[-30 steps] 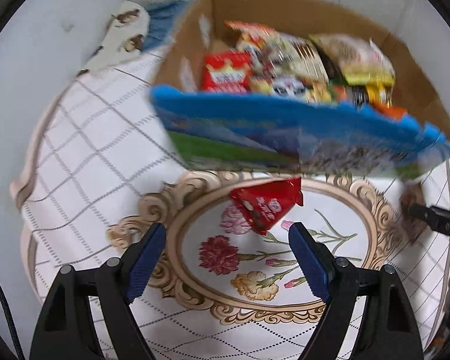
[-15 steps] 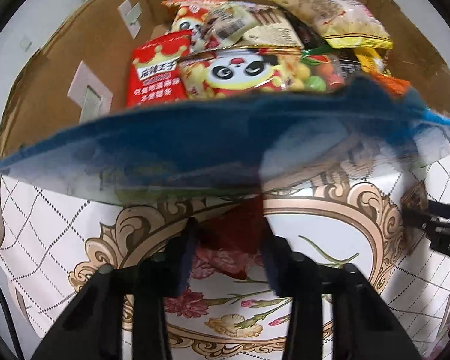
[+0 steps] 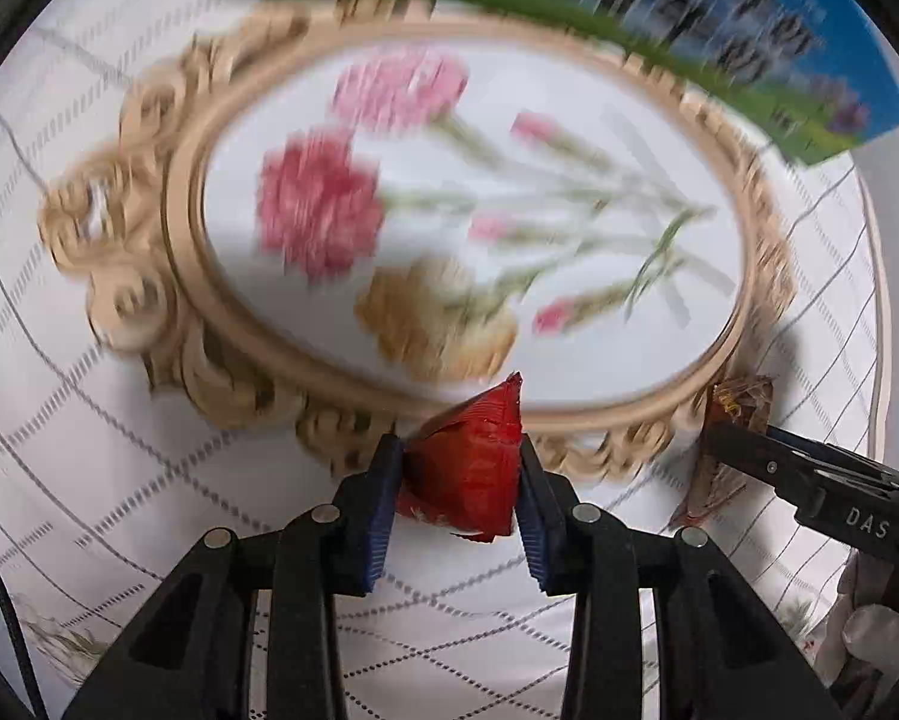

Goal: Organize snacks
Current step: 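Grasp the small red triangle pack with left tool while right tool grasps brown biscuit pack, then carry both packs into the box, open both tools and lift away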

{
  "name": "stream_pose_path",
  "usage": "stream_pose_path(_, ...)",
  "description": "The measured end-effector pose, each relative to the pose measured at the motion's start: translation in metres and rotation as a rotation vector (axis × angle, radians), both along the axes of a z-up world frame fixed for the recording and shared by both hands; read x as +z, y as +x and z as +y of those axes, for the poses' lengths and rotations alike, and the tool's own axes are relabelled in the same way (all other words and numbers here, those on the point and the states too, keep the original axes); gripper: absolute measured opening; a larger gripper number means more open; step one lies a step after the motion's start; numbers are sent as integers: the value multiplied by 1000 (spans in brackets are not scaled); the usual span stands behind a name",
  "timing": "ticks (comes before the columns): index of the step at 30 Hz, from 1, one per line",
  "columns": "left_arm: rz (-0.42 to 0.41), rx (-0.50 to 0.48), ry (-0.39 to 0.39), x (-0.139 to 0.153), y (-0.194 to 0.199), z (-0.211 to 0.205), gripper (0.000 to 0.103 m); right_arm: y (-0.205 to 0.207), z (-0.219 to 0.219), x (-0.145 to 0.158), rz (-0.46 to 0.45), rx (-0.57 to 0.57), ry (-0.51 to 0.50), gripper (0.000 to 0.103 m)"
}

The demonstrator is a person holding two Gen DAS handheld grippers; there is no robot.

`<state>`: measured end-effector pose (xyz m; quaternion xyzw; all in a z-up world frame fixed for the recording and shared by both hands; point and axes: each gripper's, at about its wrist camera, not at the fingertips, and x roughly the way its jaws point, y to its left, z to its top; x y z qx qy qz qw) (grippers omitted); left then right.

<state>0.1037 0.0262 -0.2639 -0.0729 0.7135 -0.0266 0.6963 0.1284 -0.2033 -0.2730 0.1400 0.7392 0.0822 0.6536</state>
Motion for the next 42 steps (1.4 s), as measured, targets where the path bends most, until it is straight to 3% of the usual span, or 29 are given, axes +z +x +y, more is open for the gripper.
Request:
stream_pose_path(4,-1,15,-36,-14,0,7,40,-9,8,-5,2,16,-27,63)
stream_pose_path(7,5,-11,-34,-23,9,9,45,-3,21,-6,7,34,-31,70)
stream_pose_path(14,-18,-102,48,-26,9,-15,48,-10,46,-8,17,94,-72,78)
stream_pose_path(17,-30,-105,76,-29,3,-28,43,-16,56,-11,-11,109,-110,78)
stream_pose_path(19,-30,-101,85,-29,2,-32,37,-20,68,-14,-52,118,-155,63)
stream_pose_path(20,-31,-94,86,-28,1,-33,36,-25,75,-12,-78,126,-172,61)
stream_pose_path(25,-48,-90,74,6,12,-61,35,-31,79,7,-130,100,-145,59)
stream_pose_path(29,-110,-90,21,49,20,-70,35,-25,75,38,-170,48,-87,59)
stream_pose_path(35,-254,-82,-77,133,61,-81,35,7,69,120,-309,-4,12,59)
stream_pose_path(39,-322,-77,-133,187,101,-70,35,58,54,183,-417,-30,75,59)
stream_pose_path(42,-346,-63,-135,211,143,-58,35,97,50,213,-477,-40,102,59)
